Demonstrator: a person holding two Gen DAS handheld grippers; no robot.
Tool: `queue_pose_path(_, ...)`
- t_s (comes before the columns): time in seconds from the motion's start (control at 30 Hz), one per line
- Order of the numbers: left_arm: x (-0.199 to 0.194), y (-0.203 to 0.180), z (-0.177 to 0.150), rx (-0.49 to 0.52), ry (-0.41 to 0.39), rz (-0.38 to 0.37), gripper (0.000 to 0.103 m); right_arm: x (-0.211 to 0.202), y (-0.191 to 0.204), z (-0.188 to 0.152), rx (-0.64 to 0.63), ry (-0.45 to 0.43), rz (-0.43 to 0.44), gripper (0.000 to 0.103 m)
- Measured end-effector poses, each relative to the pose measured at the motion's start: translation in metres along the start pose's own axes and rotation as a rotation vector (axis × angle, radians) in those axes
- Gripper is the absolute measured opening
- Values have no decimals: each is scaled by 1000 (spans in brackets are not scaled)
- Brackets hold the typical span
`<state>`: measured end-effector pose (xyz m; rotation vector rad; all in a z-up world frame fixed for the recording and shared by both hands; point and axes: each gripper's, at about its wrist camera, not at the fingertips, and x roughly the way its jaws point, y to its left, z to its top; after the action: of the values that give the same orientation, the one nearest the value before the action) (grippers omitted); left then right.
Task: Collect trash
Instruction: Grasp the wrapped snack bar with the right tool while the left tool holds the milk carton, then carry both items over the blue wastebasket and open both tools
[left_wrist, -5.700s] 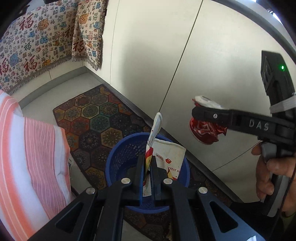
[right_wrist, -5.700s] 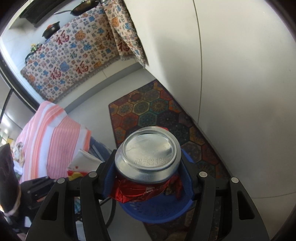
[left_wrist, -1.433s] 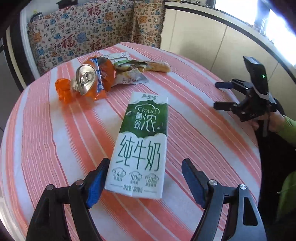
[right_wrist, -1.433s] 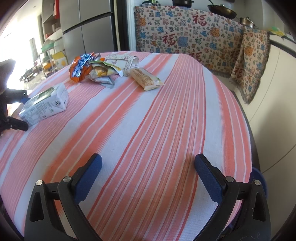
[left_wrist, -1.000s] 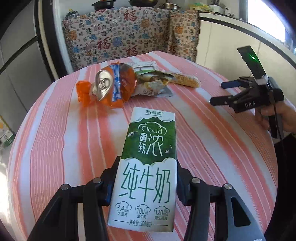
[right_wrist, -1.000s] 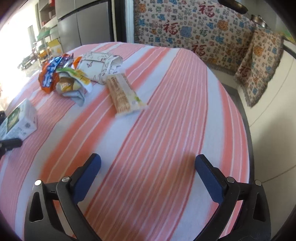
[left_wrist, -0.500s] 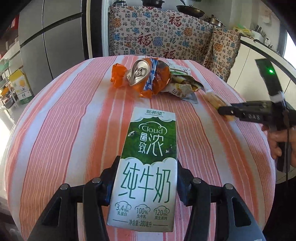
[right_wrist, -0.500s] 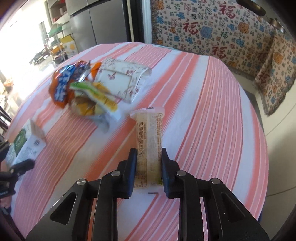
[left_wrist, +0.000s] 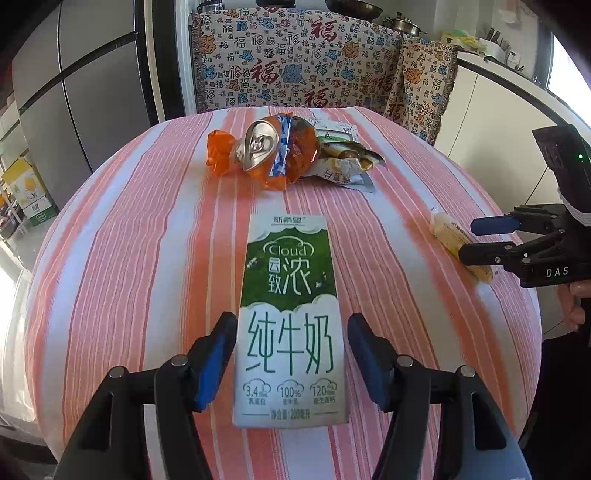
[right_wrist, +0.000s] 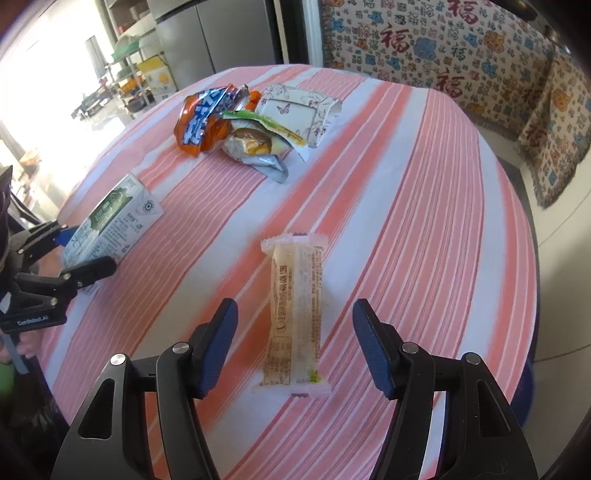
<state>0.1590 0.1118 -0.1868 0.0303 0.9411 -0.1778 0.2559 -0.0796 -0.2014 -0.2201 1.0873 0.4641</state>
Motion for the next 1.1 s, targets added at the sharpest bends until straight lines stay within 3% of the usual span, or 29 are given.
queue_pose_path(0.17,4,-1,13,25,13,32,63,7,1,7,22,27,0,63)
queue_pose_path(0.23,7,1,15,36,26,35,60,11,-2,7,36,43,3,46)
queue_pose_path(0.27,7,0,15,44,29,33,48,11,-3,6,39,52,9,27)
queue_pose_path(0.33,5,-1,13,50,24,43,48,6,-5,3,53,36,16,18)
queue_pose_path(0.53,-11,-7,11,33,-22,16,48,-24,-12,-7,96,-39,52,16)
queue_pose_path(0.8,-17,-50,17,54,-47,-82,48,-56,-32,-28,167,-115,94,16)
queue_pose_path(1.1,-12,-147,49,179,-67,-229,48,-113,-122,-73,320,-194,-11,16)
